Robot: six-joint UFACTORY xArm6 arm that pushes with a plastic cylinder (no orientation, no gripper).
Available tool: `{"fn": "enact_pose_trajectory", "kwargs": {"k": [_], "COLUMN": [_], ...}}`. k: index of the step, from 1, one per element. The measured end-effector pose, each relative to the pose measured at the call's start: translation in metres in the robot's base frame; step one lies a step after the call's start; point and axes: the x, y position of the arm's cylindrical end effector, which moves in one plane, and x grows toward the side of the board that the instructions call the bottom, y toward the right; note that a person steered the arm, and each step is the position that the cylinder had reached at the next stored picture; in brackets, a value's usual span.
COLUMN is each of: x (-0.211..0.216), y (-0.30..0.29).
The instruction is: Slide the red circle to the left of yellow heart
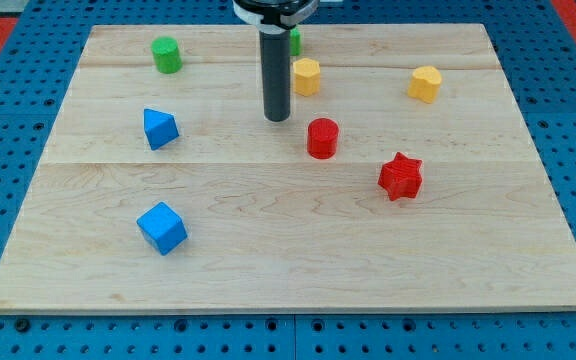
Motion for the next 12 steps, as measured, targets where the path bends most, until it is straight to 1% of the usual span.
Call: {"fn": "enact_pose_trajectory", "kwargs": {"k": [2, 4, 6, 7, 8, 9, 10, 12], "x": [0.000, 0.036, 0.055, 0.074, 0.071, 0.050, 0.042, 0.011], "y": [-0.010, -0.006, 0.006, 0.025, 0.056, 0.055, 0.088, 0.096]}}
